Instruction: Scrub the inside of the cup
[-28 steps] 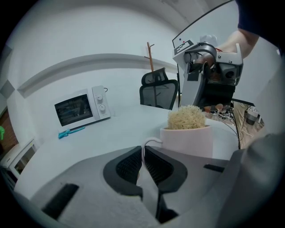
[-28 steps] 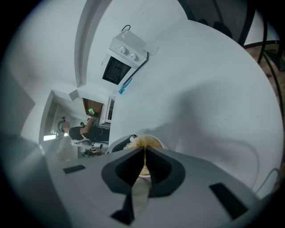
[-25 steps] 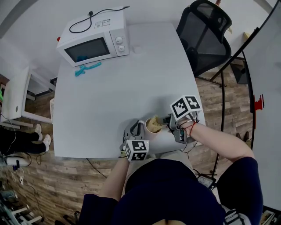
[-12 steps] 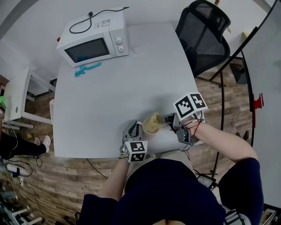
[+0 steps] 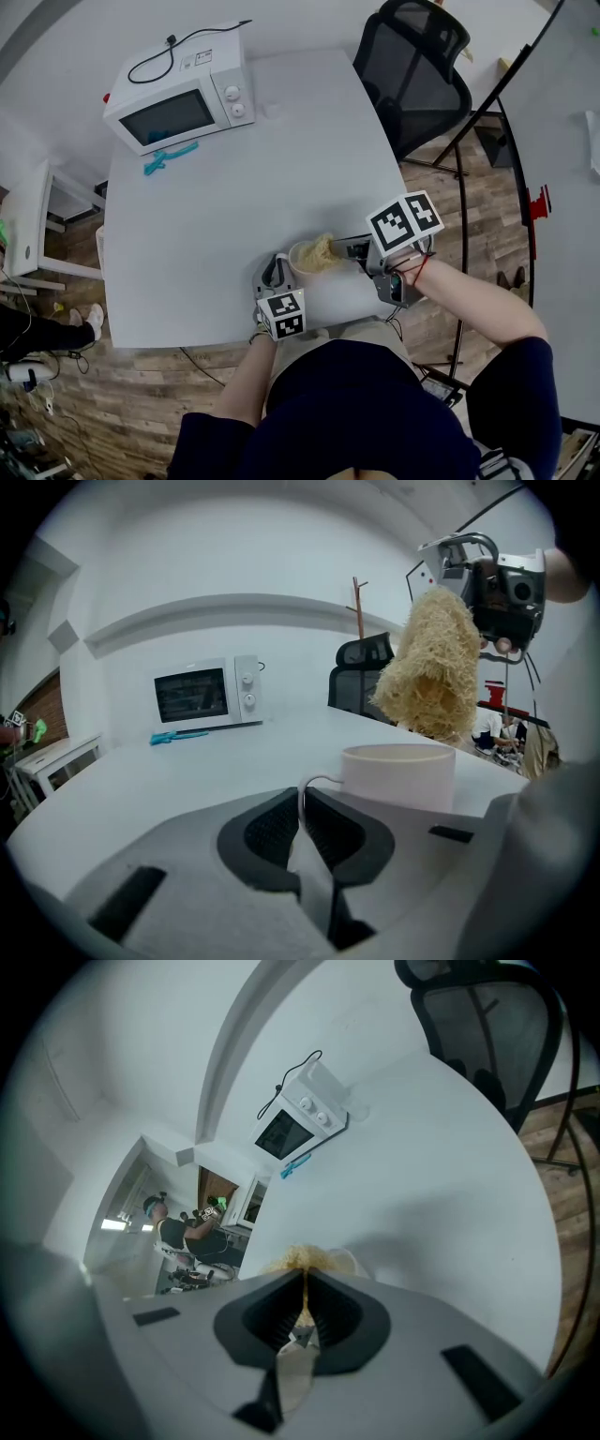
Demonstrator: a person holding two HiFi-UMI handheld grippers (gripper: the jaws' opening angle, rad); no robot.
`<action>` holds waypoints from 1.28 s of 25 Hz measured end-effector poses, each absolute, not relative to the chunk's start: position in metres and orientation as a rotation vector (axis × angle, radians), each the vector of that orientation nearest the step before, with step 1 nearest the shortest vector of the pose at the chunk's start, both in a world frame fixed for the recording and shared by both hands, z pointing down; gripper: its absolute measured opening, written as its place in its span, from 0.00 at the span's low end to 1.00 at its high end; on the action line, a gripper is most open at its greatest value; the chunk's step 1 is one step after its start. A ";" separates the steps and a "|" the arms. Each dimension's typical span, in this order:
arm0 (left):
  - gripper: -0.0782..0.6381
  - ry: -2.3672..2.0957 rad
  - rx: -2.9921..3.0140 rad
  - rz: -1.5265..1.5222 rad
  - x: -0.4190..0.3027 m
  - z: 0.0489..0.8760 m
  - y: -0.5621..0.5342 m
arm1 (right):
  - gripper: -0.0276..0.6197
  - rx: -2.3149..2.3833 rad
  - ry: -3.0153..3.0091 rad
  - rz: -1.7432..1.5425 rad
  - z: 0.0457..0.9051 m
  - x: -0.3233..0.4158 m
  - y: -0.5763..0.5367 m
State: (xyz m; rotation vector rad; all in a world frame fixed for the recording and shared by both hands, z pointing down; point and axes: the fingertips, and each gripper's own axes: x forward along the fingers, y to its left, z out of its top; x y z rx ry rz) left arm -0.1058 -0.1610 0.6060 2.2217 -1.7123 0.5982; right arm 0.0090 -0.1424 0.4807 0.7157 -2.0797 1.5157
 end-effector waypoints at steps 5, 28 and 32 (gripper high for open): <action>0.16 -1.748 2.173 0.563 -0.098 0.606 -0.179 | 0.09 0.781 -2.089 1.497 0.476 0.034 -0.145; 0.16 -1.710 2.127 0.691 -0.047 0.613 -0.183 | 0.09 0.451 -1.948 1.007 0.536 0.066 -0.111; 0.16 -1.682 2.145 0.731 -0.045 0.614 -0.172 | 0.09 0.375 -1.950 0.908 0.552 0.043 -0.106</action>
